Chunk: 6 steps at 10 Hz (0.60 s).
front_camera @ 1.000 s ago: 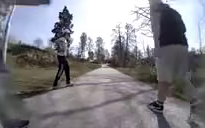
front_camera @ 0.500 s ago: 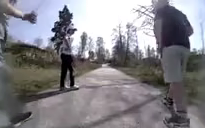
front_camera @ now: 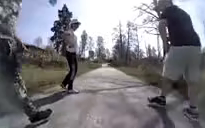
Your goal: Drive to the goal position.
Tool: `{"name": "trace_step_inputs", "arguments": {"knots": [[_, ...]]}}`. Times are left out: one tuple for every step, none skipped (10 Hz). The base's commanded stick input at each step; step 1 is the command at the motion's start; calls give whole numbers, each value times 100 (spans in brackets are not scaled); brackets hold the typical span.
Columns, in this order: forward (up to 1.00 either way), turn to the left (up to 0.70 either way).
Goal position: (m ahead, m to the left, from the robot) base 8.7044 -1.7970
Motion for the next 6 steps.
{"name": "trace_step_inputs", "arguments": {"knots": [[100,0],[100,0],[100,0],[100,0],[100,0],[100,0]]}}
